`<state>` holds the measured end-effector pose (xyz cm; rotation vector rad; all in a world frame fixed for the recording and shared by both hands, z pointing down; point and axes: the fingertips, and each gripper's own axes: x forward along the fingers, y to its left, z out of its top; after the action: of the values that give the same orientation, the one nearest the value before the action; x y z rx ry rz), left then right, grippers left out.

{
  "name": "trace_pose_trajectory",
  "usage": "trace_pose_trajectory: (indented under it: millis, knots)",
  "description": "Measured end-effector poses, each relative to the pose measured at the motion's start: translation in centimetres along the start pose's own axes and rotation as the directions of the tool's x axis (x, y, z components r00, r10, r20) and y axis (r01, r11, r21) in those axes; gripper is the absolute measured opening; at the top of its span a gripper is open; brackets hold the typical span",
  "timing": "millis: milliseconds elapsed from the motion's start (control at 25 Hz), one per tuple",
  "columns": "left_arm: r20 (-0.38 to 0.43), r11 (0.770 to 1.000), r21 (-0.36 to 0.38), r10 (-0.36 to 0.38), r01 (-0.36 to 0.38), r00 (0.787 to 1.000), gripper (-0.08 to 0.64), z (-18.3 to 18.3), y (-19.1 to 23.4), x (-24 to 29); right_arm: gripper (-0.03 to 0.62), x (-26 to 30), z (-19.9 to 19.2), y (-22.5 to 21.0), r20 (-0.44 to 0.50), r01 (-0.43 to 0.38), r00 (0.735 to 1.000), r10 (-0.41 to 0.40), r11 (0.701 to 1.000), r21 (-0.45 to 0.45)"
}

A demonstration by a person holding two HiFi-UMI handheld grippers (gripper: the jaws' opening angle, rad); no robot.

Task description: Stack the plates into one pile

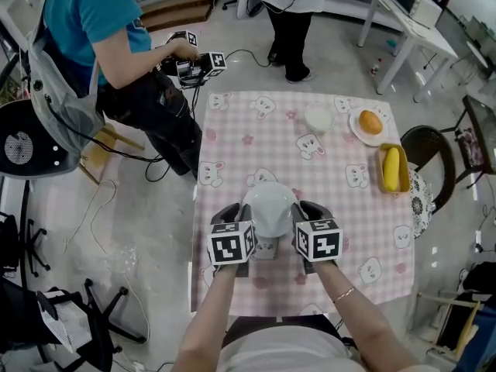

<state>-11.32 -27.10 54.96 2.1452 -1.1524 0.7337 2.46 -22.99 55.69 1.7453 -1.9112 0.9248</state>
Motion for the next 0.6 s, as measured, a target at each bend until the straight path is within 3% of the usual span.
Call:
trace_pose_trajectory:
  millis: [320,600]
  knots:
    - [0.094,0.999,0.043,-0.010,0.006,0.996,0.086,2.3,0.0,-1.8,0.058,-2.4,2.4,-0.3,0.097,0.006,0.995,-0.008,1.000,0.026]
    - [0.200,0.995,0.099,-0.025,0.005,0.980,0.049,4.5,-0.8,-4.6,0.028,-5.9,4.2,-0.1,0.192,0.011,0.981,-0.018,0.999,0.038]
